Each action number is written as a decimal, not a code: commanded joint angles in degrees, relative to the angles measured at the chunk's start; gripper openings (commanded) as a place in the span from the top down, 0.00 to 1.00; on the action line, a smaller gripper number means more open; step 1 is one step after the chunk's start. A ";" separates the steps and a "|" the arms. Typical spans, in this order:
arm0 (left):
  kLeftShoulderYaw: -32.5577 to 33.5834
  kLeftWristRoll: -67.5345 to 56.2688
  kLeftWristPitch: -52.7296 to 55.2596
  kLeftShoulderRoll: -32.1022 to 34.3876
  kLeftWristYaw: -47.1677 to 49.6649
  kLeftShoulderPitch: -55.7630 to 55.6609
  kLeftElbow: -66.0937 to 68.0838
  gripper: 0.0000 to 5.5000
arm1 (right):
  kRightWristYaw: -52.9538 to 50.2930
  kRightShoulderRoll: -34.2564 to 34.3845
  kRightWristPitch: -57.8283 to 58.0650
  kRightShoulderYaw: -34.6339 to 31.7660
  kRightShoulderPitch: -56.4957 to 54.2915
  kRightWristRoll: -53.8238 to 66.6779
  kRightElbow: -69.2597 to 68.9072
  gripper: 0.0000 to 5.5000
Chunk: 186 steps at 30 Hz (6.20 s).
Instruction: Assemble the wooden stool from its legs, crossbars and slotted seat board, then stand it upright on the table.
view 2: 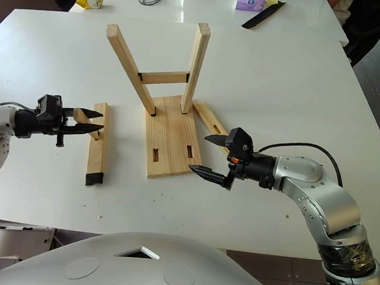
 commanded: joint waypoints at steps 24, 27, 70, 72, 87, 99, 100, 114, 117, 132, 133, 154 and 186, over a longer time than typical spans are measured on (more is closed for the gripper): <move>5.41 10.11 11.97 -7.63 21.34 11.62 -18.53 0.76 | 1.28 -0.68 -1.75 0.09 -0.96 -1.95 1.49 0.14; 4.98 10.09 14.69 -7.29 21.71 11.31 -20.45 0.76 | 1.38 -0.77 -1.83 0.28 -1.15 -2.11 1.52 0.14; 9.92 10.15 15.13 -9.93 19.07 10.58 -19.13 0.37 | 3.22 -1.11 -3.52 0.38 -1.72 -4.81 3.08 0.14; 11.54 9.28 15.30 -9.60 19.02 10.57 -20.41 0.37 | 3.06 -1.01 -3.66 0.18 -1.47 -4.88 2.99 0.14; 19.60 -2.93 27.15 -5.49 14.81 10.61 -32.86 0.37 | 2.69 -0.90 -4.24 -0.80 -0.57 -4.86 2.85 0.14; 20.35 -4.53 30.84 -6.53 16.98 8.10 -35.15 0.37 | 2.95 -0.64 -4.45 -0.38 -1.35 -5.22 3.25 0.14; 20.33 -4.48 30.81 -6.62 17.05 8.25 -35.27 0.37 | 3.00 -0.64 -4.45 -0.37 -1.46 -5.24 3.32 0.14; 20.03 -5.12 31.96 -8.76 19.68 6.33 -36.65 0.48 | 2.71 -0.25 -4.48 0.08 -1.74 -5.53 3.25 0.14; 19.79 -4.39 31.55 -9.26 20.42 5.60 -36.58 0.57 | 2.77 -0.23 -4.63 0.17 -1.70 -5.75 3.35 0.14; 21.53 -8.10 36.61 -8.53 22.89 -0.23 -38.02 0.57 | 2.87 -0.01 -4.70 0.28 -1.65 -5.83 3.31 0.14; 21.98 -8.67 37.14 -8.29 23.03 -1.05 -37.93 0.57 | 2.81 0.01 -4.68 0.25 -1.54 -5.83 3.26 0.14; 21.93 -11.66 40.40 -9.50 25.13 0.88 -41.98 0.57 | 2.79 -0.10 -3.99 0.07 -0.39 -5.09 2.29 0.14; 21.31 -25.15 53.45 -8.06 33.70 1.77 -57.19 0.57 | 2.69 0.23 -3.97 -0.55 -0.62 -5.02 2.02 0.14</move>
